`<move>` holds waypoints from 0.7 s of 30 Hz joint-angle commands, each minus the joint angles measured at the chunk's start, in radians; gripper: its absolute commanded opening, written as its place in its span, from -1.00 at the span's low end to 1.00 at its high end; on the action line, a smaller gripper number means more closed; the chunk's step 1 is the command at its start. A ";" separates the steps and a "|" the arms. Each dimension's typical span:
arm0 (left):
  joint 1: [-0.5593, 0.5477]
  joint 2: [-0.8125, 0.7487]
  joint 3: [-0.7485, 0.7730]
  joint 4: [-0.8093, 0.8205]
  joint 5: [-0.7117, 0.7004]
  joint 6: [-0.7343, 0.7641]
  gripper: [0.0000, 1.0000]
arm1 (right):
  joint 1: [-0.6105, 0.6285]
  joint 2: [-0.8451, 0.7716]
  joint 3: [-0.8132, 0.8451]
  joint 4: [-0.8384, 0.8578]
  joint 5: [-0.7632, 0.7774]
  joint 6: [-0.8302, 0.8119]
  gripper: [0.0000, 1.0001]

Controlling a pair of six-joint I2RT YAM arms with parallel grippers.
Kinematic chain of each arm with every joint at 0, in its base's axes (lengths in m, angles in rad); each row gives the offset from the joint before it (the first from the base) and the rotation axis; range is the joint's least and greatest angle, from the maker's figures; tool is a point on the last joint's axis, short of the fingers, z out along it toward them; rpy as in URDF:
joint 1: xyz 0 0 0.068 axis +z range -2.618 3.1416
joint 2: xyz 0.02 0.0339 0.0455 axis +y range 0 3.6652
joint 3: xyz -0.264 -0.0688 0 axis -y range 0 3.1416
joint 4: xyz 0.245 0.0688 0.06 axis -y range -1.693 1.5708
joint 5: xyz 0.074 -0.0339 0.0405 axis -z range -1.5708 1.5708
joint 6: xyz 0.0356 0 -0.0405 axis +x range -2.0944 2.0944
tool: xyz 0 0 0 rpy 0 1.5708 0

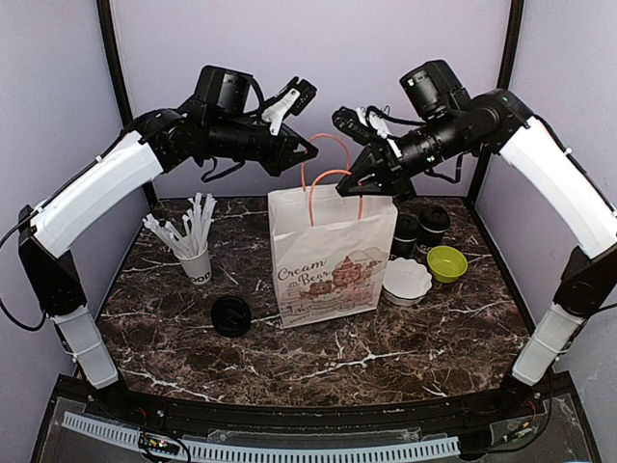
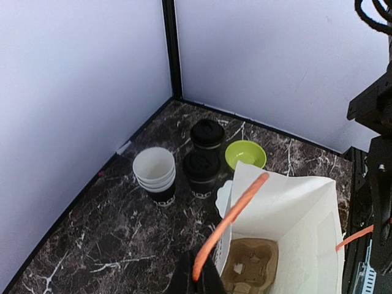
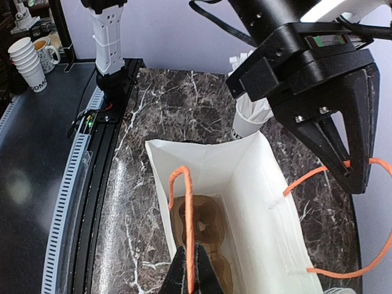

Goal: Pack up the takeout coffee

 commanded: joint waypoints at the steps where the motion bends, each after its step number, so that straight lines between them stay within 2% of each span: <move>1: 0.005 -0.048 0.073 -0.016 0.012 0.005 -1.00 | 0.002 -0.002 0.115 0.006 -0.021 0.015 -1.00; 9: 0.005 -0.068 0.061 -0.023 -0.025 0.026 -1.00 | 0.005 0.005 0.135 0.027 -0.006 0.011 -1.00; 21: 0.005 -0.066 -0.011 0.004 -0.056 0.047 -1.00 | 0.008 0.005 0.060 0.041 0.032 0.004 -0.97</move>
